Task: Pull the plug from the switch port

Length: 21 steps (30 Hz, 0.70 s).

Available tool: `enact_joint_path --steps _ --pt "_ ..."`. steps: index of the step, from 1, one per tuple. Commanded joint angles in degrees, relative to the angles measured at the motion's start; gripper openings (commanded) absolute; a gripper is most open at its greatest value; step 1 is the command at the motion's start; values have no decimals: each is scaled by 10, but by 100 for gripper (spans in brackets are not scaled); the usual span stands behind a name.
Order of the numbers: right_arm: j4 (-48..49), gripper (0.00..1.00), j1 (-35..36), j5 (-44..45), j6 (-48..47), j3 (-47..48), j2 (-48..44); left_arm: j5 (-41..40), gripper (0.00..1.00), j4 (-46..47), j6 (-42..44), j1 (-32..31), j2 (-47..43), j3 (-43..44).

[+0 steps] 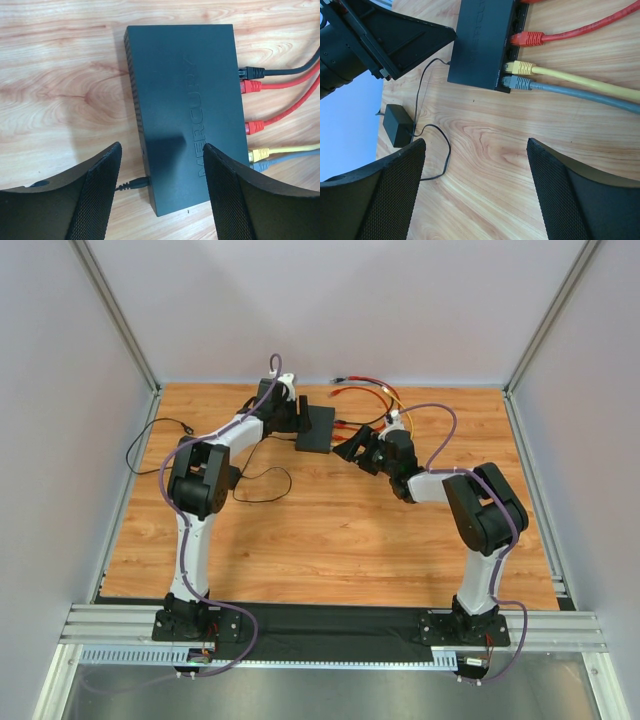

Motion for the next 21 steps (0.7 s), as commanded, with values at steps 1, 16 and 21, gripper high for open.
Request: enact_joint_path --steps 1,16,21 --pt "21 84 0 15 6 18 9 31 74 -3 -5 -4 11 24" --pt "49 79 -1 60 60 -21 0 58 67 -4 -37 -4 8 -4" --pt "49 77 -5 65 77 -25 6 68 64 14 -58 -6 -4 -34"
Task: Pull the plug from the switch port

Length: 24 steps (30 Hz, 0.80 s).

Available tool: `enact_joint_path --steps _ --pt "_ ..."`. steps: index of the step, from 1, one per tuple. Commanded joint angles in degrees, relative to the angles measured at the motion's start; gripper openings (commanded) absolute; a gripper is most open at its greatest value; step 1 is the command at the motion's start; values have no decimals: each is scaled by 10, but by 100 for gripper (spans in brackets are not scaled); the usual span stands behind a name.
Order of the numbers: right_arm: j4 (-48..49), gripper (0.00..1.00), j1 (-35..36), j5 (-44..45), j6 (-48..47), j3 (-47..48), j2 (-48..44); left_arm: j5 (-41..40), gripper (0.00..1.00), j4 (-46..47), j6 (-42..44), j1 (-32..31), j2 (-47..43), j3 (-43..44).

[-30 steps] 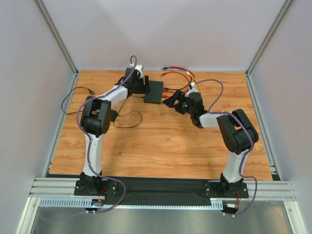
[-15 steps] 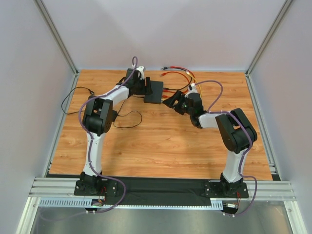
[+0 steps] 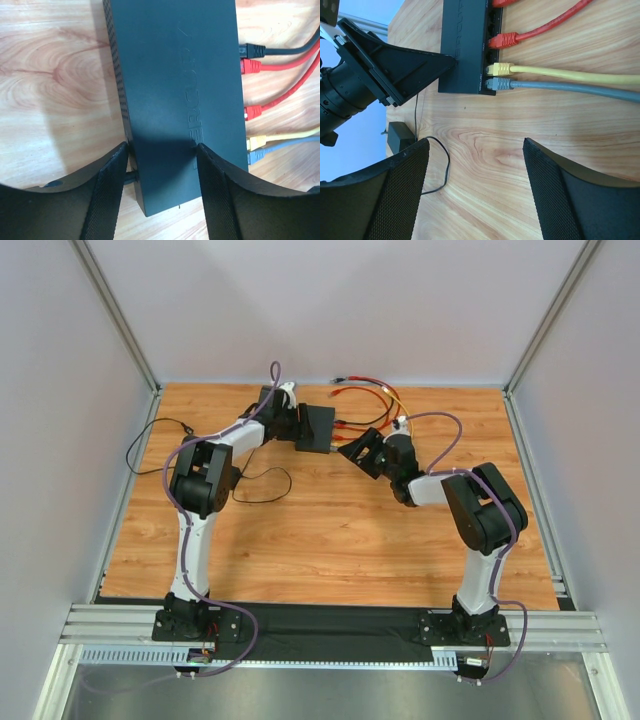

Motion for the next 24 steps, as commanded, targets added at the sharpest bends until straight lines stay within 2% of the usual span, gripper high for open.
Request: enact_joint_path --steps 1,13,24 --pt "32 76 -2 26 20 -5 1 17 63 7 -24 -5 -20 -17" --pt "47 74 -4 22 48 -13 12 31 61 41 -46 -28 -50 -71" --pt "88 68 -7 36 118 -72 6 -11 58 52 -81 -65 -76 -110"
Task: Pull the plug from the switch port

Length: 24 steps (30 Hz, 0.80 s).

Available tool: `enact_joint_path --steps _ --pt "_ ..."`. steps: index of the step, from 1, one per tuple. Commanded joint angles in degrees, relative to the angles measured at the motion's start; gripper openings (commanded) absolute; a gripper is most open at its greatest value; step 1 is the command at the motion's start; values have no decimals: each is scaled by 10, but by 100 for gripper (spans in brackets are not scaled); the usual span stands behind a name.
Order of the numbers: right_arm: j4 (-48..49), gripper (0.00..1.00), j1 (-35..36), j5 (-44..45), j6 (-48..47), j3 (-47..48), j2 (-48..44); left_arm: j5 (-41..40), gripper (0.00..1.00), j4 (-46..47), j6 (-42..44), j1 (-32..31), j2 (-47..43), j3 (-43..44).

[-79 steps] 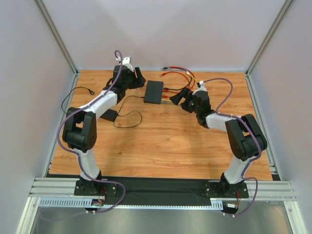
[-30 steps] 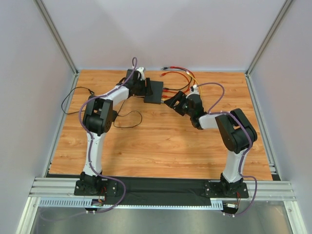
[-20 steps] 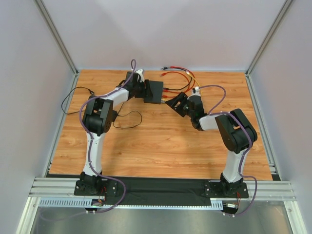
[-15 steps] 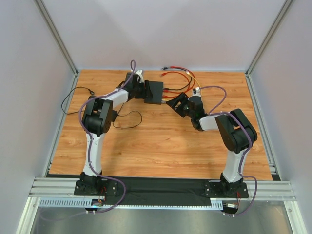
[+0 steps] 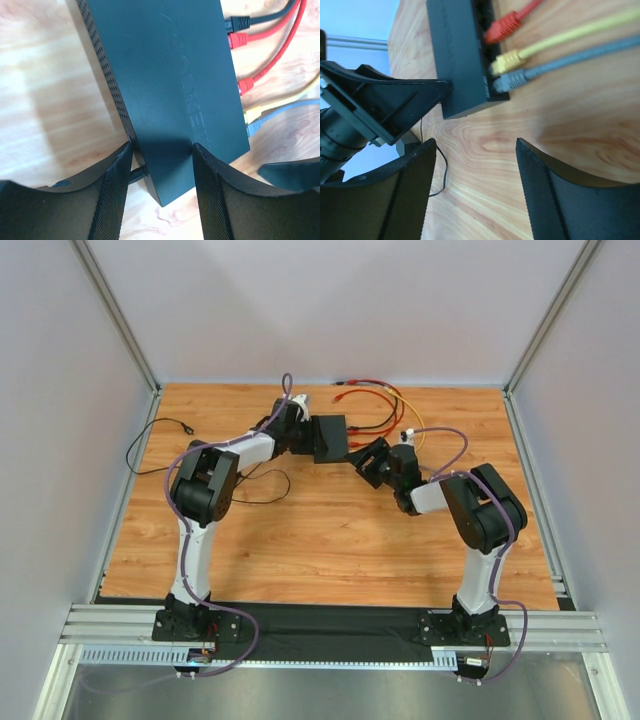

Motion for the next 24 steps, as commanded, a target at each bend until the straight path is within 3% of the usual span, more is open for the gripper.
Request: enact_joint_path --steps 1,11,21,24 --pt "53 66 -3 26 42 -31 0 -20 58 -14 -17 -17 -30 -12" --pt "133 60 -16 21 102 -63 29 -104 65 6 -1 -20 -90 -68" --pt "120 58 -21 46 111 -57 29 -65 61 77 73 -57 -102 -55" --pt "127 55 -22 50 125 -54 38 -54 59 61 75 -62 -80 -29"
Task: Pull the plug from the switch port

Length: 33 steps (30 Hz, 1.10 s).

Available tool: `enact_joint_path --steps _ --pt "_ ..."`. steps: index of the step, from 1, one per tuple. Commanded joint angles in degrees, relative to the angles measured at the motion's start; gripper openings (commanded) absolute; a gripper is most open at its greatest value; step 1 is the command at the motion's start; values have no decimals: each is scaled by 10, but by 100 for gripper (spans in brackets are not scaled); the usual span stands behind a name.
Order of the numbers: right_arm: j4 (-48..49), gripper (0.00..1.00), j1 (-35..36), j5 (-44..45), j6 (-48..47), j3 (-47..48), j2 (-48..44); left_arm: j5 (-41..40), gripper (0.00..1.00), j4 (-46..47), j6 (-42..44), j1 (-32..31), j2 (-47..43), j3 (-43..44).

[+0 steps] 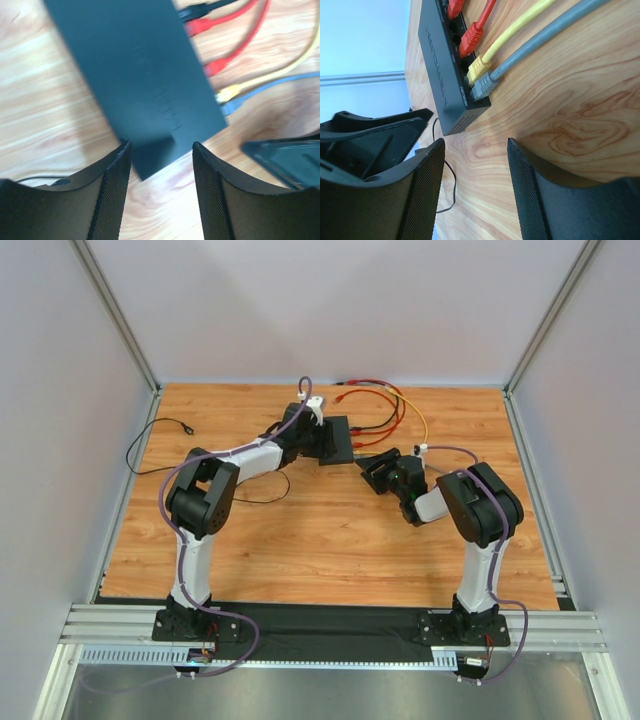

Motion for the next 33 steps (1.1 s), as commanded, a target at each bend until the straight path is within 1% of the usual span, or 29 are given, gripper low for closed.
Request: enact_joint_path --steps 1,4,5,10,17,18,19,21,22,27,33 --pt "32 55 -3 28 20 12 18 27 58 23 24 -9 3 51" --pt "40 54 -3 28 30 14 28 36 56 17 18 -11 19 67" --pt "44 51 -3 25 32 15 30 35 55 14 16 -11 22 71" --pt "43 51 -3 35 36 6 22 23 54 13 13 -12 17 65" --pt "36 50 -3 46 48 9 30 43 53 22 6 -15 25 65" --pt "42 50 -4 47 51 10 36 43 52 21 4 -16 28 65" --pt "48 47 -3 46 56 12 39 41 52 18 2 -17 29 65" --pt "44 47 -3 45 56 21 45 35 49 10 -6 -17 35 68" --pt "38 45 -3 45 58 24 45 32 48 6 -11 -17 37 69" --pt "35 45 -2 52 66 29 49 34 45 -6 -18 -17 47 74" --pt "18 45 -1 50 71 59 68 9 41 -25 -12 -16 47 78"
